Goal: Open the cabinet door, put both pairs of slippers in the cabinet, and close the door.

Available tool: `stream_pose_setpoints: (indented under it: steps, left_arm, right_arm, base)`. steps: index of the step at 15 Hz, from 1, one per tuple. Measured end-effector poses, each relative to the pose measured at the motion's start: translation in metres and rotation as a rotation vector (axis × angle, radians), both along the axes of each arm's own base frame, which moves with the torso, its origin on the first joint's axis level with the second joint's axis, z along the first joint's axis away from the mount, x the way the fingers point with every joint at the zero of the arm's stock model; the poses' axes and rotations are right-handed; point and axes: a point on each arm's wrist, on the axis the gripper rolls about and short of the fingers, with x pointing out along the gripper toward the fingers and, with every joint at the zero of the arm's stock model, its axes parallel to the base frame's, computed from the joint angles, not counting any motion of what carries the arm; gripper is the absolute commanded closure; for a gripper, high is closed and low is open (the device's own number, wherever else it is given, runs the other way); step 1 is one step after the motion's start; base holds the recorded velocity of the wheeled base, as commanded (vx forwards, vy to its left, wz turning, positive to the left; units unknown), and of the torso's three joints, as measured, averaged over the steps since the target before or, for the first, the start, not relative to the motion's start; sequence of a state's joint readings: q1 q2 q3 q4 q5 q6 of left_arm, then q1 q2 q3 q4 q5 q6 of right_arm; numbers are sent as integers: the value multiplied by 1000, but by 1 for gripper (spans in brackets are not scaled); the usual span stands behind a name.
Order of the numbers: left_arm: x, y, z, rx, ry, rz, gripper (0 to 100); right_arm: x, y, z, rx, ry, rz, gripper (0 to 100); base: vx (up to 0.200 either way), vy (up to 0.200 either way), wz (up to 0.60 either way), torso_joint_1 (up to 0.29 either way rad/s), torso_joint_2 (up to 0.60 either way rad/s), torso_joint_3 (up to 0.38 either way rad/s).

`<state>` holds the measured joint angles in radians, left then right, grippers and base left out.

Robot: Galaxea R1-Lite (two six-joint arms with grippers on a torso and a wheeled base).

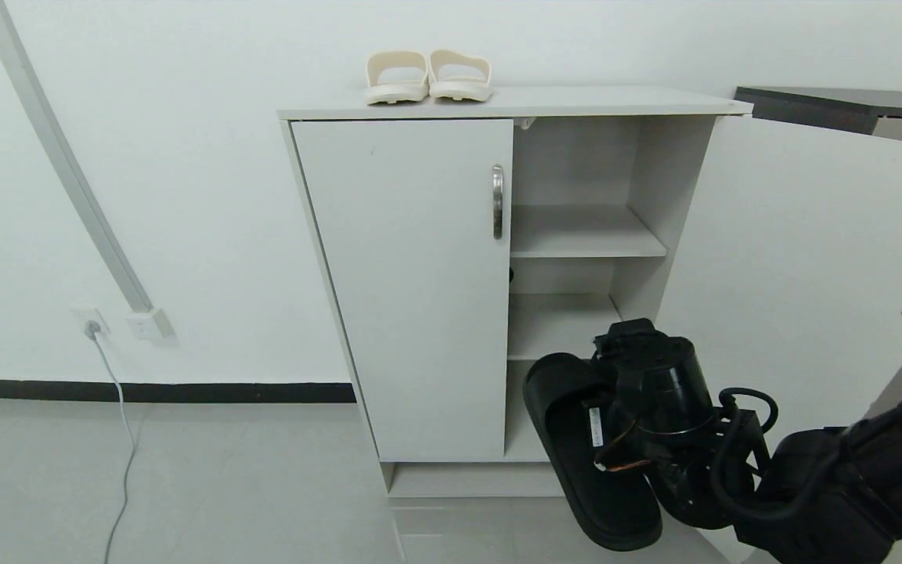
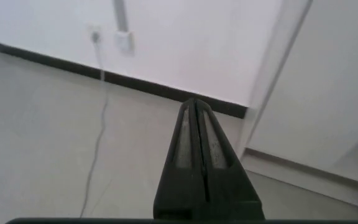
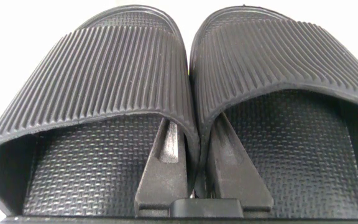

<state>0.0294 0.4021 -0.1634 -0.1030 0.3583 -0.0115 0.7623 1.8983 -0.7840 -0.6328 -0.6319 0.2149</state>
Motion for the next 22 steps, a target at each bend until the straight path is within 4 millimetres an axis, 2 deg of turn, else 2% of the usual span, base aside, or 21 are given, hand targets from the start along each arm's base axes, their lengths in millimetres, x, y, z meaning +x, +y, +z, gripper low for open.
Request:
stream_pose_setpoints:
  steps: [3,6,10,15,17,22]
  left_arm:
    - [-21,-4,-36,18,-51,-44,100]
    - [-25,-12,-55,32,-23,-348,100]
    - [-29,-11,-58,42,-46,-510,100]
    - [-34,-11,-60,46,-109,-514,100]
    - [-34,-11,-60,46,-116,-514,100]
    - [-35,-11,-60,47,-121,-513,100]
  right_arm:
    - [0,1,-4,-6,9,3,100]
    - [-2,2,-6,-3,3,10,100]
    - [-4,4,-6,-3,-11,25,100]
    - [-2,13,0,-3,-56,-26,100]
    - [3,21,1,-5,-95,-91,100]
    - [21,58,-8,48,-167,-179,100]
  base:
    - [0,0,0,0,0,0]
    - [0,0,0,0,0,0]
    - [0,0,0,0,0,0]
    - [0,0,0,0,0,0]
    - [0,0,0,0,0,0]
    - [0,0,0,0,0,0]
